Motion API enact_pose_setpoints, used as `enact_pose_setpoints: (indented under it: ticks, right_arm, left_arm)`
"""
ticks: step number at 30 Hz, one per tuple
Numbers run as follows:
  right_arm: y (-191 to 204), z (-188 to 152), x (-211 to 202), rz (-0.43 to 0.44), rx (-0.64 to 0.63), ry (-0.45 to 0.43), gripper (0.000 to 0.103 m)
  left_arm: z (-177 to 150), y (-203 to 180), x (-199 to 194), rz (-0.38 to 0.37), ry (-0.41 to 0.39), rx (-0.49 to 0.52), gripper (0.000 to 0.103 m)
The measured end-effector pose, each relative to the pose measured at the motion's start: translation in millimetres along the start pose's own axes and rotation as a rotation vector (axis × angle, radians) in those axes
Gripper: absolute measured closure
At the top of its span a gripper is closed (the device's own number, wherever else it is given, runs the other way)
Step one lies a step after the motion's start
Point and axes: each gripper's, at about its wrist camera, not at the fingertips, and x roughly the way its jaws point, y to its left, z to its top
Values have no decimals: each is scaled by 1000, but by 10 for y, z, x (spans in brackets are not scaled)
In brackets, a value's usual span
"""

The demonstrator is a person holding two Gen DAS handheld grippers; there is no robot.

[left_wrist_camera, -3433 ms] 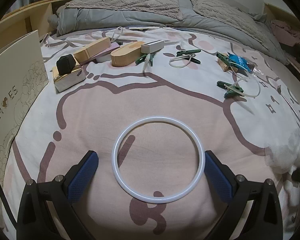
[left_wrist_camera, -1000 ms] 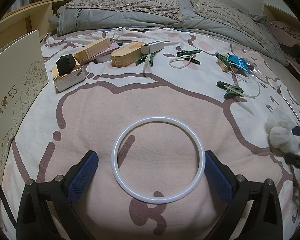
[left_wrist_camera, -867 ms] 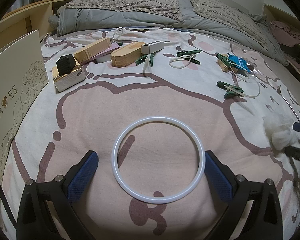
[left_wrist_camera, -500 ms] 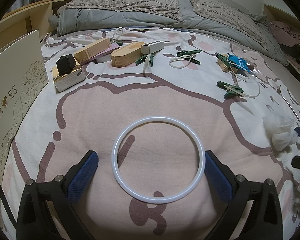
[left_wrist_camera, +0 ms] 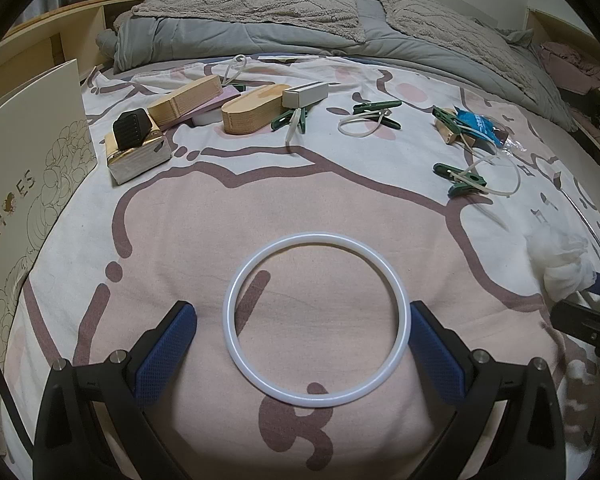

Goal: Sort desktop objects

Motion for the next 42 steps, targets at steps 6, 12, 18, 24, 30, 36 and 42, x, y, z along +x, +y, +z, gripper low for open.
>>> enact_pose_setpoints:
  ticks: [6,12,18,24,30,36,42]
  right_arm:
    - [7,33,79,-49,80,-24,0]
    - [119,8,178,-166,33,-18,0]
    - [105,9,199,-174,22,-10,0]
    - [82,-9,203,-155,34,-15,0]
    - [99,-15,207,-164,28,-23,0]
    - [91,-28,181,-160,31,-42,0]
    - [23,-35,92,-83,116,-80,0]
  left_arm:
    - [-3,1,-1,1,0,0,0]
    - [-2,2,0,3,0,1,0]
    - [45,-2,-5,10,16,6,0]
    - [64,-18,6,14,24,10,0]
    - [65,-46,28,31,36,20,0]
    - [55,-47,37,33,29,18,0]
    - [39,-41,34,28,15,11,0]
